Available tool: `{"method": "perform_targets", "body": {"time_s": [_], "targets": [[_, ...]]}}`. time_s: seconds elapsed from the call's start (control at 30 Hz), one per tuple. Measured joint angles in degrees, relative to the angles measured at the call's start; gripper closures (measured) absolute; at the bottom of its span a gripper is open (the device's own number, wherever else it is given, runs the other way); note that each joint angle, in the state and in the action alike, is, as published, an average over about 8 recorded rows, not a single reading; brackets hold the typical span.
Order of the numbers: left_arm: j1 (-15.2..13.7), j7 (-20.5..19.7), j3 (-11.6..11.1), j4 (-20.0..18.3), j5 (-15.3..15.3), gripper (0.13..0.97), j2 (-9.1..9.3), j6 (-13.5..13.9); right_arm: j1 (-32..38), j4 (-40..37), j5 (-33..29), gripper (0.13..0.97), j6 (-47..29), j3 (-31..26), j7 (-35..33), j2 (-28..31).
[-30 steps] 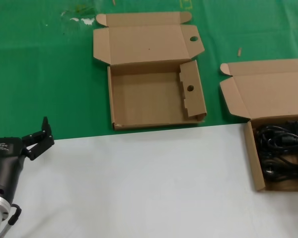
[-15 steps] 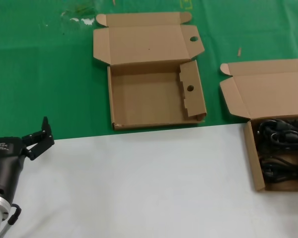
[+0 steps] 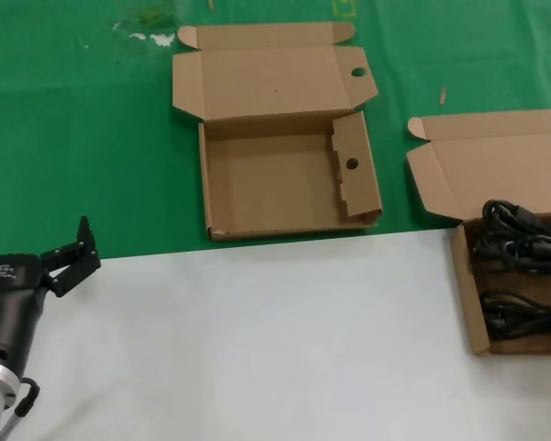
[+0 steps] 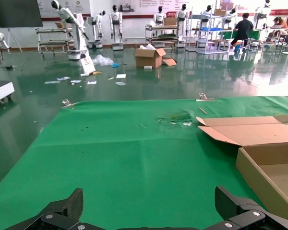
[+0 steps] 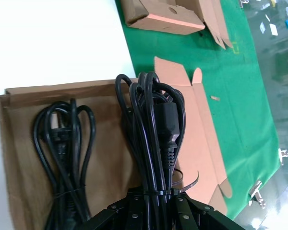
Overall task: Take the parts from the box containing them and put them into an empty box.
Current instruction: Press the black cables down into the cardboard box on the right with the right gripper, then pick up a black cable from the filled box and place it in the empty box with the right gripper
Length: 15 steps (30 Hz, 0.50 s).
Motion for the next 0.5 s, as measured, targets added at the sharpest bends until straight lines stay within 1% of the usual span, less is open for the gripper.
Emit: {"method": "perform_targets", "body": {"time_s": [0.2, 0.37, 0.5], "targets": [[0.00, 0.00, 0.00, 0.00, 0.00, 0.132, 0.00, 0.00, -2.53, -0.83, 0.26, 0.903, -0.55, 1.88, 0.38, -0.63], [0.00, 0.00, 0.00, 0.00, 0.00, 0.132, 0.00, 0.00, -2.91, -2.00, 1.96, 0.903, -1.29, 1.97, -0.36, -1.56], [0.00, 0.00, 0.00, 0.00, 0.00, 0.132, 0.00, 0.00, -2.85, -2.51, 3.30, 0.888, -1.66, 1.78, -1.04, -2.03]]}}
